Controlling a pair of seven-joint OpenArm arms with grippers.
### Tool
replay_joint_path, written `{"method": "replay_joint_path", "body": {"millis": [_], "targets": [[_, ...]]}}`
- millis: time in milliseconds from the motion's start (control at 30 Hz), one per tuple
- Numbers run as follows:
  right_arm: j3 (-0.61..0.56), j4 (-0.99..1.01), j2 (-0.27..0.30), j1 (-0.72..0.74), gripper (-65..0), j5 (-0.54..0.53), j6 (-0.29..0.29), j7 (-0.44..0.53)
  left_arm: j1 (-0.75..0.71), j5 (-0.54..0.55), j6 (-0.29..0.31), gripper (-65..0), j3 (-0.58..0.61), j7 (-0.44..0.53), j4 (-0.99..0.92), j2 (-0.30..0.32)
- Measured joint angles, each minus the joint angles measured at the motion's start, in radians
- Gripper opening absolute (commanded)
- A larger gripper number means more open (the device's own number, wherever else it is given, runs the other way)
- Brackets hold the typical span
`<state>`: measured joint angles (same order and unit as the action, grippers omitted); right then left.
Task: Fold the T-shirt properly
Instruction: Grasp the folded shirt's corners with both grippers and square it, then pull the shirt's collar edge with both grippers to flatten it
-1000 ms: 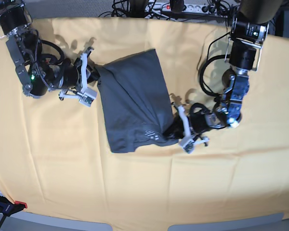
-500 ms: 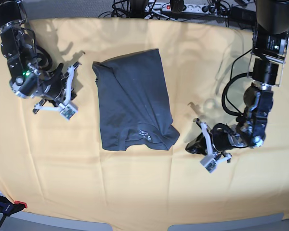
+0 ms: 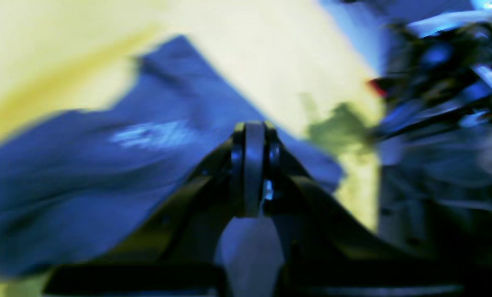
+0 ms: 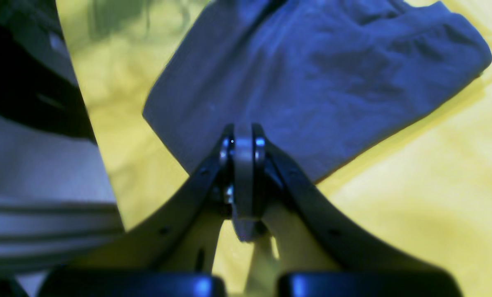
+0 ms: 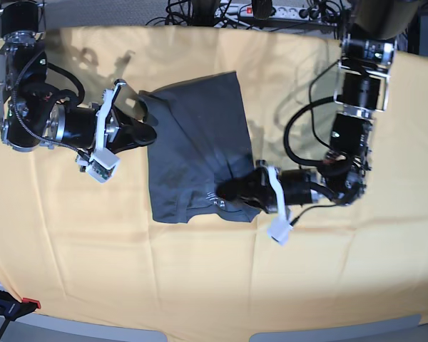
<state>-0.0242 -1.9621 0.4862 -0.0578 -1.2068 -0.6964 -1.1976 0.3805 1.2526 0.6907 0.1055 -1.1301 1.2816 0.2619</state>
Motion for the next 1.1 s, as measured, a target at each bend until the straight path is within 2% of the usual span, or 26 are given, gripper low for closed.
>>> {"method": "replay_joint_path", "body": {"millis": [167, 333, 433, 500, 567, 633, 700, 800, 867, 933, 1000, 1100], "targets": [[-0.003, 0.062, -0.059, -0.064, -65.0, 0.021, 0.0, -0.008, -0.106, 0.004, -0.001, -65.0, -0.003, -0.023, -0.004, -0.032], [-0.005, 0.146, -0.074, -0.06, -65.0, 0.135, 0.0, 0.0, -0.169, -0.002, -0.001, -65.0, -0.002, -0.012, -0.002, -0.079], [-0.004, 0.156, -0.074, -0.061, -65.0, 0.264, 0.003, -0.001, -0.214, -0.162, 0.029, -65.0, -0.002, 0.023, 0.005, -0.074], [-0.004, 0.156, -0.068, -0.061, -65.0, 0.319, 0.003, 0.0, -0.222, -0.272, 0.029, -65.0, -0.001, 0.095, 0.011, -0.071], [-0.004, 0.156, -0.052, -0.061, -65.0, 0.33, 0.003, 0.0, -0.229, -0.292, 0.029, -65.0, 0.007, 0.165, 0.012, -0.045], [-0.003, 0.156, -0.04, -0.06, -65.0, 0.346, 0.003, 0.0, -0.231, -0.258, 0.029, -65.0, 0.007, 0.169, 0.013, -0.012], [0.0, 0.156, -0.043, -0.061, -65.0, 0.343, 0.003, 0.0, -0.231, -0.189, 0.024, -65.0, 0.006, 0.136, 0.024, 0.029], [0.0, 0.154, -0.05, -0.06, -65.0, 0.315, 0.003, 0.019, -0.239, -0.084, -0.009, -65.0, 0.003, 0.029, 0.094, 0.082], [0.0, 0.154, -0.047, -0.06, -65.0, 0.243, 0.003, 0.051, -0.243, 0.007, -0.005, -65.0, 0.001, -0.042, 0.172, 0.091], [0.002, 0.154, -0.046, -0.057, -65.0, 0.125, 0.003, 0.064, -0.236, 0.079, -0.001, -65.0, 0.001, -0.079, 0.259, 0.087], [0.002, 0.154, -0.051, -0.056, -65.0, 0.025, 0.003, 0.065, -0.225, 0.075, 0.003, -65.0, 0.005, -0.094, 0.306, 0.095], [0.002, 0.154, -0.069, -0.058, -65.0, -0.006, 0.003, 0.058, -0.237, 0.034, 0.002, -65.0, 0.003, -0.09, 0.303, 0.107]]}}
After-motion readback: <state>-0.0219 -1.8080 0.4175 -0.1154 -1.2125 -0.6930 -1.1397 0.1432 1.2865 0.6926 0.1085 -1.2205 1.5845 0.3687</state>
